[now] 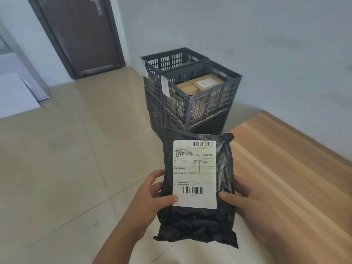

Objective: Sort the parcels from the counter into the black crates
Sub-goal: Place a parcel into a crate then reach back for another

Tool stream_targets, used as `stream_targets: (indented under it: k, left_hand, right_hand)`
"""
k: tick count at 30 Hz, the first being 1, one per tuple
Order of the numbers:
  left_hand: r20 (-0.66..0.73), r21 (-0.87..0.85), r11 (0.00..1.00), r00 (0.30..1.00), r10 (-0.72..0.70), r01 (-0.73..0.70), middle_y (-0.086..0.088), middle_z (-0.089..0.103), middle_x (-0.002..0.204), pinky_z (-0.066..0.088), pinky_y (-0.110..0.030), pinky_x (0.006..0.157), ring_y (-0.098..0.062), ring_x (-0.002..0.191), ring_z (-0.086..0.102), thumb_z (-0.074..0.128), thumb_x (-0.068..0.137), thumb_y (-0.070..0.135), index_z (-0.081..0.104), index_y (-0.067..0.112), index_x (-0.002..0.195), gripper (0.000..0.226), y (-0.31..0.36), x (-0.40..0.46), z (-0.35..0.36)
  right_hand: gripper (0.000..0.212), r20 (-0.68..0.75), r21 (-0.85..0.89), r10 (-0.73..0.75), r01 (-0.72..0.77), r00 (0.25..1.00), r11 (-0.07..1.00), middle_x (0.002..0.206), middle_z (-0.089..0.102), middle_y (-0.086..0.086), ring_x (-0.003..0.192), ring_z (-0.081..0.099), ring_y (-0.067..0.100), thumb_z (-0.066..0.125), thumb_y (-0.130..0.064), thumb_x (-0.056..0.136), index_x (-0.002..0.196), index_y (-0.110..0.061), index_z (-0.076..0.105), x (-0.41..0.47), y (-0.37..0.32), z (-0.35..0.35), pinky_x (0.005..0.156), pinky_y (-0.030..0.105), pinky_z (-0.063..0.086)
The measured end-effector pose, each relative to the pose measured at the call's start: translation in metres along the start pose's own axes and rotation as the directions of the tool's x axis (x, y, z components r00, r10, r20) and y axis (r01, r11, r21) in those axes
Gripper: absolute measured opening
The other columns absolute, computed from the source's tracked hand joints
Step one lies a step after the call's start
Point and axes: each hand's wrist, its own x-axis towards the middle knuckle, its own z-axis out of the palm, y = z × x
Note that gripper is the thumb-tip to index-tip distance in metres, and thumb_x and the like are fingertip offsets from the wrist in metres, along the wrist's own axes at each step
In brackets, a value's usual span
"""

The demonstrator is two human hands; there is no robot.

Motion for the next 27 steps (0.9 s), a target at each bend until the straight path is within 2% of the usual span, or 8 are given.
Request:
stream_targets:
  k: [5,8,13,16,19,21,24,27]
  left_hand:
    - [-0.031,-0.029,0.999,0.999,-0.027,0.026,0.008,0.080,0.104,0.059,-0.020,0.068,-0.011,0.092,0.076,0.071,0.089,-0.008,0.054,0.032,0.124,0.056,-0.003,0.020,-0.035]
    - [-0.024,-0.038,0.998,0.998,-0.059,0.058,0.010,0.079,0.107,0.062,-0.026,0.075,-0.011,0.096,0.076,0.076,0.087,-0.002,0.054,0.034,0.126,0.057,0.000,0.045,-0.043]
    - [-0.084,-0.061,0.995,0.993,-0.087,0.082,0.017,0.078,0.095,0.058,-0.018,0.062,-0.004,0.086,0.075,0.073,0.088,-0.005,0.056,0.035,0.120,0.054,0.009,0.101,-0.056]
    - [-0.150,-0.064,0.993,0.983,-0.105,0.096,0.015,0.079,0.100,0.060,-0.022,0.068,-0.010,0.092,0.076,0.075,0.087,-0.002,0.056,0.037,0.123,0.056,0.030,0.138,-0.074]
    - [-0.211,-0.048,0.995,0.973,-0.096,0.088,0.016,0.079,0.099,0.059,-0.021,0.066,-0.009,0.090,0.076,0.073,0.088,-0.004,0.057,0.038,0.120,0.055,0.061,0.179,-0.099]
    - [-0.238,-0.030,0.996,0.967,-0.085,0.080,0.015,0.079,0.100,0.060,-0.025,0.069,-0.014,0.094,0.076,0.074,0.088,-0.004,0.058,0.039,0.120,0.056,0.086,0.206,-0.114]
    - [-0.243,-0.017,0.998,0.967,-0.070,0.068,0.006,0.078,0.108,0.062,-0.028,0.071,-0.017,0.098,0.076,0.071,0.089,-0.007,0.058,0.037,0.123,0.057,0.117,0.247,-0.131]
    - [-0.246,-0.019,0.998,0.967,-0.062,0.059,0.003,0.078,0.113,0.064,-0.038,0.082,-0.024,0.105,0.074,0.071,0.089,-0.006,0.058,0.037,0.125,0.058,0.138,0.288,-0.141]
  right_hand:
    - [0.057,-0.001,-0.015,0.056,-0.056,0.998,0.998,0.123,0.075,0.007,0.111,0.072,0.032,0.070,0.008,0.082,0.130,-0.021,0.069,0.029,0.005,0.027,0.089,0.046,0.056]
    - [0.055,-0.017,-0.014,0.082,-0.082,0.996,0.997,0.121,0.076,0.009,0.109,0.073,0.032,0.067,0.011,0.083,0.130,-0.018,0.069,0.053,0.001,0.031,0.086,0.043,0.056]
    - [0.047,-0.003,-0.011,0.138,-0.138,0.990,0.990,0.121,0.075,0.011,0.108,0.073,0.036,0.068,0.010,0.084,0.123,-0.015,0.072,0.126,0.004,0.035,0.090,0.047,0.055]
    - [0.044,0.063,-0.015,0.161,-0.161,0.985,0.987,0.124,0.075,0.007,0.113,0.071,0.036,0.074,0.003,0.085,0.122,-0.021,0.075,0.185,-0.002,0.048,0.097,0.052,0.054]
    - [0.040,0.103,-0.008,0.162,-0.163,0.981,0.987,0.121,0.076,0.006,0.111,0.072,0.032,0.072,0.005,0.088,0.120,-0.019,0.076,0.244,-0.016,0.066,0.090,0.046,0.056]
    - [0.039,0.119,0.006,0.163,-0.164,0.980,0.986,0.118,0.076,0.006,0.110,0.073,0.031,0.071,0.006,0.088,0.120,-0.016,0.074,0.281,-0.029,0.077,0.085,0.044,0.057]
    - [0.037,0.164,0.000,0.146,-0.148,0.976,0.989,0.119,0.076,0.007,0.110,0.073,0.031,0.074,0.002,0.089,0.122,-0.015,0.072,0.336,-0.048,0.089,0.092,0.050,0.058]
    - [0.036,0.182,-0.002,0.137,-0.139,0.974,0.990,0.117,0.077,0.009,0.110,0.072,0.033,0.078,-0.004,0.085,0.119,-0.015,0.073,0.384,-0.064,0.095,0.095,0.050,0.056]
